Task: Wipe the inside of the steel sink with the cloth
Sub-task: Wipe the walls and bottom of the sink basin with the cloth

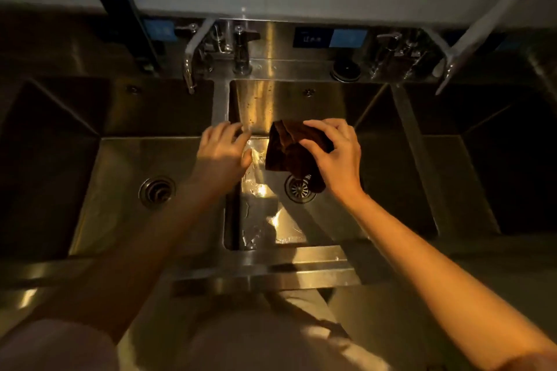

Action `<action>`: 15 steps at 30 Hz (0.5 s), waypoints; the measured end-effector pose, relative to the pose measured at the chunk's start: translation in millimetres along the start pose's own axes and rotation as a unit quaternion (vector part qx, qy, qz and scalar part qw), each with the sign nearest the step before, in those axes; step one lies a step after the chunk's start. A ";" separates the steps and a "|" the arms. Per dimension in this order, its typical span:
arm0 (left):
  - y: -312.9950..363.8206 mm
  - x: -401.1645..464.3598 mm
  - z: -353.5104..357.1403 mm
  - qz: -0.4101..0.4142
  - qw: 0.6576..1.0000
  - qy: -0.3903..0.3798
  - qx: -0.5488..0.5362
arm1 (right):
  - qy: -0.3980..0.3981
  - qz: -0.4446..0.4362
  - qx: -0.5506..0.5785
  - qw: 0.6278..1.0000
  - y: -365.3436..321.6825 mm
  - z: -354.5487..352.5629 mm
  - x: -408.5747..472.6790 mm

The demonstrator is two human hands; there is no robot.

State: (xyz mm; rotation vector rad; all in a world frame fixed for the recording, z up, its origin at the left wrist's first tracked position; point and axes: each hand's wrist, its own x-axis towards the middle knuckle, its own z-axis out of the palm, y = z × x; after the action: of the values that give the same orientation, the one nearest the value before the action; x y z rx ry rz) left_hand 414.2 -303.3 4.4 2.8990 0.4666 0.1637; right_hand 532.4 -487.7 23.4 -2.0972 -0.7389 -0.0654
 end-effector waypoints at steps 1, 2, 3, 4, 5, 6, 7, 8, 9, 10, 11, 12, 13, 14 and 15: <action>2.8 0.3 5.7 -0.005 1.000 -0.004 0.007 | -0.015 -0.001 0.004 1.000 8.1 1.5 3.3; 5.0 1.7 11.0 -0.009 1.000 -0.014 0.012 | -0.030 -0.001 0.007 1.000 16.5 3.7 6.2; 6.0 3.4 16.3 -0.012 0.999 -0.026 0.015 | -0.044 -0.001 0.009 0.999 25.1 6.5 8.8; 6.2 5.6 22.0 -0.013 0.999 -0.036 0.020 | -0.057 -0.003 0.011 0.998 33.7 9.9 11.4; 5.1 7.9 27.8 -0.013 0.999 -0.045 0.028 | -0.070 -0.005 0.013 0.997 42.2 13.6 14.1; 3.2 10.2 33.0 -0.009 0.998 -0.054 0.036 | -0.083 -0.005 0.015 0.996 50.7 17.8 17.1; 0.9 12.4 37.9 -0.003 0.997 -0.064 0.041 | -0.097 -0.005 0.016 0.995 59.2 22.4 20.1; -1.9 14.1 42.3 0.005 0.997 -0.072 0.043 | -0.113 -0.005 0.017 0.993 67.7 27.5 22.2; -5.0 15.3 46.3 0.012 0.996 -0.078 0.045 | -0.129 -0.003 0.018 0.991 75.9 33.4 23.5; -8.6 16.4 49.9 0.017 0.995 -0.080 0.049 | -0.144 -0.002 0.020 0.989 83.7 39.7 24.2; -12.3 17.7 52.8 0.021 0.995 -0.083 0.055 | -0.156 -0.001 0.021 0.988 90.8 46.3 24.4; -15.7 18.9 55.1 0.023 0.994 -0.089 0.061 | -0.165 -0.001 0.019 0.986 97.4 52.8 23.7; -18.6 19.9 58.0 0.026 0.993 -0.093 0.065 | -0.171 -0.003 0.014 0.985 103.4 59.1 22.7; -21.1 21.1 61.1 0.029 0.993 -0.095 0.065 | -0.177 -0.006 0.009 0.984 109.1 65.0 21.7; -23.0 21.7 64.7 0.034 0.993 -0.094 0.063 | -0.184 -0.009 0.007 0.983 114.6 70.1 20.2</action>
State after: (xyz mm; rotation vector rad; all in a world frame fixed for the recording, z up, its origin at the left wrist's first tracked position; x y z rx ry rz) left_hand 436.9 -286.5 -61.9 3.0154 0.3589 -0.1339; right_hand 594.0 -473.8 -96.9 -2.1142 -0.9719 0.3260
